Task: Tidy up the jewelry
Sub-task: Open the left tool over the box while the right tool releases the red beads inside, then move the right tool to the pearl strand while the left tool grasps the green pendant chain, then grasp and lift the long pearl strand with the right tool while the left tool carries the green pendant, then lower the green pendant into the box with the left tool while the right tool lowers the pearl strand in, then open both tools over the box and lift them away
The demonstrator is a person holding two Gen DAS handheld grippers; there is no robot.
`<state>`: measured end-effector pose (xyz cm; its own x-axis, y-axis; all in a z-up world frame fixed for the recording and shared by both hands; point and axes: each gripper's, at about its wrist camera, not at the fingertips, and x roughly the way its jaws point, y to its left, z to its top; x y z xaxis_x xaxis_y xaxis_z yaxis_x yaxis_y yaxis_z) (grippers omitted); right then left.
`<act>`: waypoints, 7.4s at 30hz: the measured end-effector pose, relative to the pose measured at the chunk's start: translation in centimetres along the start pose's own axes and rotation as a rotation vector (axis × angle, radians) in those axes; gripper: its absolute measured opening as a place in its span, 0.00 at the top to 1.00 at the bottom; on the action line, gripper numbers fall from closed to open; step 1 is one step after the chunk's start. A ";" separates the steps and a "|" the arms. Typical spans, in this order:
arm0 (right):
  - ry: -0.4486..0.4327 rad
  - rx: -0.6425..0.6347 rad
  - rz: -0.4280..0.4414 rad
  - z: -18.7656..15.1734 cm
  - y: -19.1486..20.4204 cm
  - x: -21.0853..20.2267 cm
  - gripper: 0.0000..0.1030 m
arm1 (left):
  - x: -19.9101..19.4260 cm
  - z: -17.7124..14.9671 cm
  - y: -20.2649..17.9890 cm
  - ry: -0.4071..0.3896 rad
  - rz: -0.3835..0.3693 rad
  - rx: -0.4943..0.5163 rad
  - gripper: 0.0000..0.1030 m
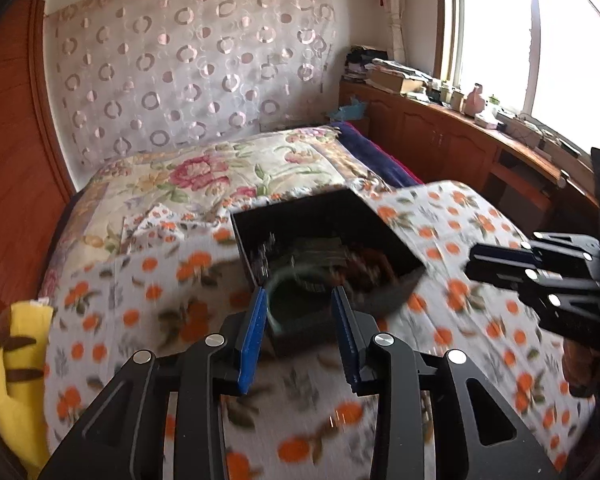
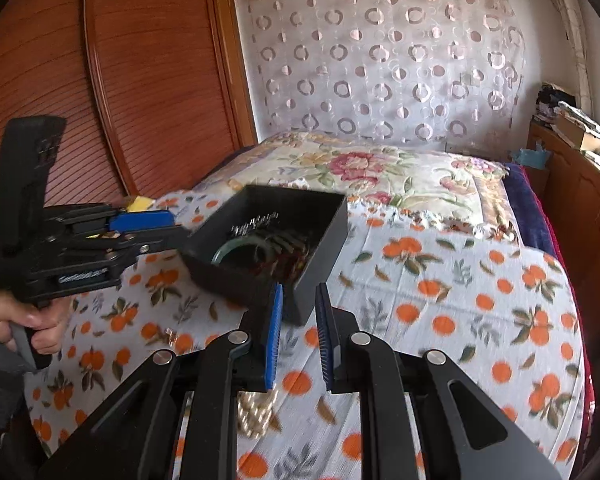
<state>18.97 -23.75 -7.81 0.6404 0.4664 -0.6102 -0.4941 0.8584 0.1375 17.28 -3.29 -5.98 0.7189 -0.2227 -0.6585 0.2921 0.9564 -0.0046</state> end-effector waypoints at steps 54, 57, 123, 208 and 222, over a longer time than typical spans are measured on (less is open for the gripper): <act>0.206 -0.030 -0.050 -5.9 1.7 1.7 0.77 | 1.2 -6.4 -5.4 0.147 -0.165 0.023 0.77; 0.205 -0.031 -0.053 -6.0 1.8 1.8 0.77 | 1.6 -6.7 -6.1 0.164 -0.173 0.048 0.77; -0.151 -0.211 -0.057 9.0 6.7 -9.0 0.95 | -7.7 0.6 0.2 -0.130 -0.075 -0.015 0.90; -0.009 -0.094 -0.048 8.2 1.5 -2.9 0.53 | -1.2 4.4 0.5 -0.074 -0.052 -0.046 0.66; 0.061 -0.123 -0.023 -1.9 3.6 -5.0 0.53 | -2.6 -3.1 0.5 0.011 -0.058 -0.010 0.60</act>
<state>12.86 -23.41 -5.76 0.6175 0.4299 -0.6587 -0.5503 0.8345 0.0288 13.62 -1.68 -6.60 0.6940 -0.2763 -0.6648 0.3271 0.9436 -0.0507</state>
